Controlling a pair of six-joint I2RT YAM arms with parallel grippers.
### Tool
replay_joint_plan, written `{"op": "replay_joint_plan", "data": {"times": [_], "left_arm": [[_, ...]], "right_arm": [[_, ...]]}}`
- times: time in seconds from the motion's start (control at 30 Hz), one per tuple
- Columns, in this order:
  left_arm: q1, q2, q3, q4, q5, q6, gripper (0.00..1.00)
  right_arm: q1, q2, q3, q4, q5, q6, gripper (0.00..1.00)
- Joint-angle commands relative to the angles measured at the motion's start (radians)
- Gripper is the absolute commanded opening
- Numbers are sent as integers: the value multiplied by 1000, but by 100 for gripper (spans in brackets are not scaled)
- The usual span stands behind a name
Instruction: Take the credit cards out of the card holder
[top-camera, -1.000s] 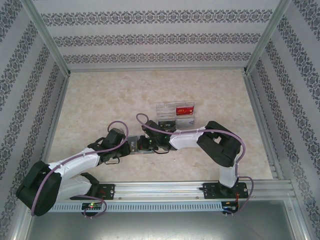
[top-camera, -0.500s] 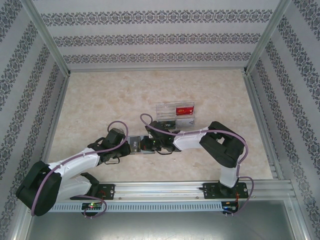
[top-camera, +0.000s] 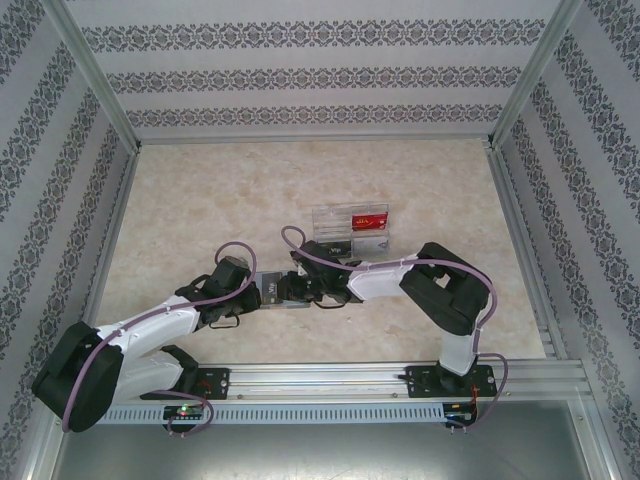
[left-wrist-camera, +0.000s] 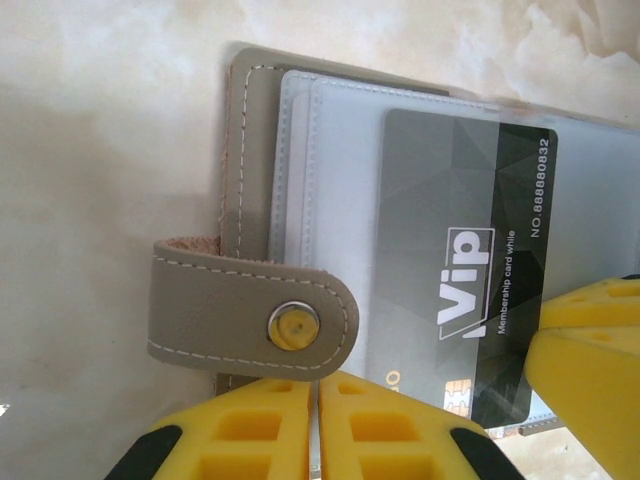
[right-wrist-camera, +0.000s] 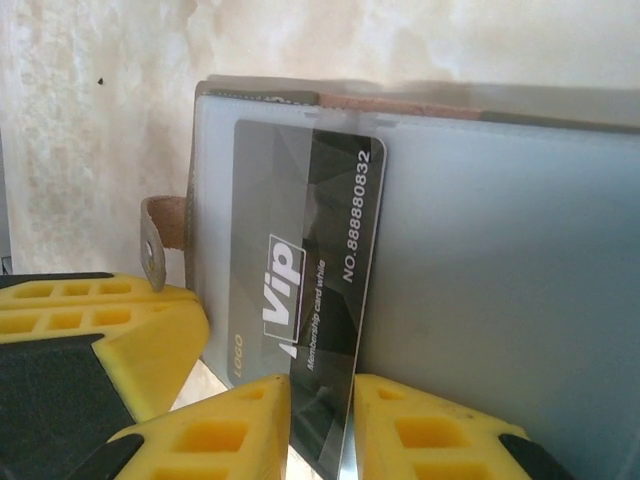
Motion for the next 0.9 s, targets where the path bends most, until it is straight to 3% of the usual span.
{"op": "replay_joint_plan", "data": {"times": [0.0,0.17,0.53,0.87], "left_arm": [[7,0,-12,-2,8,-1,11],[8,2,-11,1,11,-1,11],[7,5,-12,-7,5,-2,11],[7,5,-12,-11,2,-2,11]], "right_arm": [[-11,37,26,14,-13,3,25],[-11,51,28,29,-23,9,24],[-24,9,-30,41,1,20,7],[-47,-36,-107,72,5,27,7]]}}
